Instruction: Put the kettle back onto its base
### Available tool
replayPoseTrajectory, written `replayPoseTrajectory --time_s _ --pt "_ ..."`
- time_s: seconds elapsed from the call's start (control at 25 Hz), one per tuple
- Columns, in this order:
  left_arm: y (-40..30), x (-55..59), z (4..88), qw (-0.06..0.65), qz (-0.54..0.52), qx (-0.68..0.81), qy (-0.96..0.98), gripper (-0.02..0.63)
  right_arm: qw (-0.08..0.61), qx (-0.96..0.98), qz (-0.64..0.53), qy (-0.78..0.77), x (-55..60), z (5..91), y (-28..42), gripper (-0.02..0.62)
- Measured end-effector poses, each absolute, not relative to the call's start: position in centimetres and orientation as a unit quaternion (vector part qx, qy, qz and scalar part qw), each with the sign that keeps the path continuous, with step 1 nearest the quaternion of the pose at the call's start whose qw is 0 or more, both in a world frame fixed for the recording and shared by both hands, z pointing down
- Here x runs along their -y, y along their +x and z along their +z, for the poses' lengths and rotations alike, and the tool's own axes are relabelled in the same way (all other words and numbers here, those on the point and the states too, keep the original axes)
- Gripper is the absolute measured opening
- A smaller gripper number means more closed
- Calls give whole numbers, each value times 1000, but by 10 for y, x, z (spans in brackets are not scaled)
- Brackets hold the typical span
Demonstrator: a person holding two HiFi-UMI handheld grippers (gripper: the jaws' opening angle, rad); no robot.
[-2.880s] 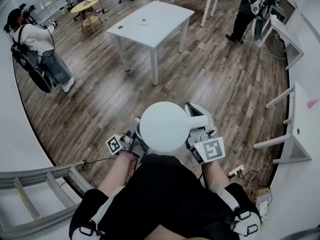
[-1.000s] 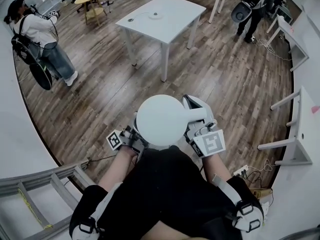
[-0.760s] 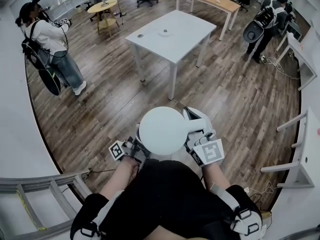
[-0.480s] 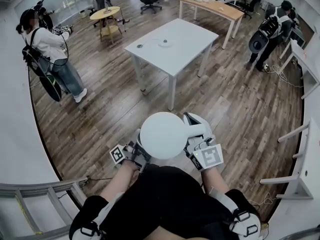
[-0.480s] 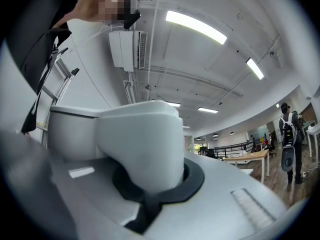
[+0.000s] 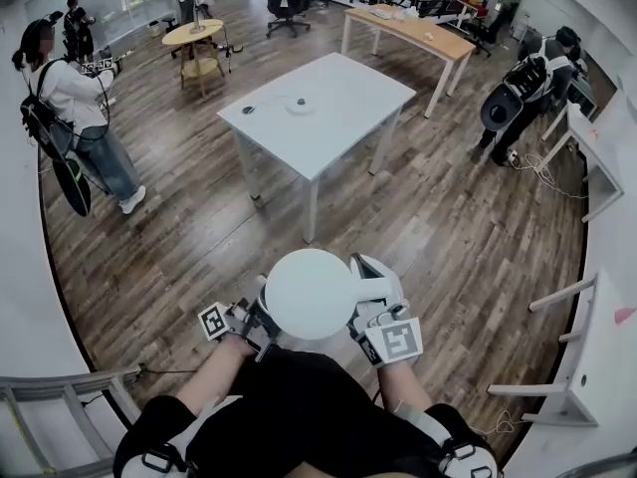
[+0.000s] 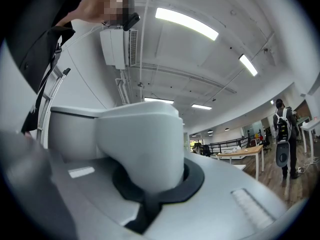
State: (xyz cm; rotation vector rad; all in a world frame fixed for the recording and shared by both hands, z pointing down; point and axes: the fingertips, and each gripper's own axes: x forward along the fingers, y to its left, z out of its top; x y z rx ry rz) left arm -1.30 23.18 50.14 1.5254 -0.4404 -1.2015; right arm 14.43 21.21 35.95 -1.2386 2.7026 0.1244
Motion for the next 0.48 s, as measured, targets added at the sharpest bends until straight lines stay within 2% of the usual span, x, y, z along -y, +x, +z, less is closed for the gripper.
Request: replayPoseTrajectory --time_s 0.48 --pt "-18 -149 506 561 -504 162 637 322 66 -896 49 -436 -135 358 136 5"
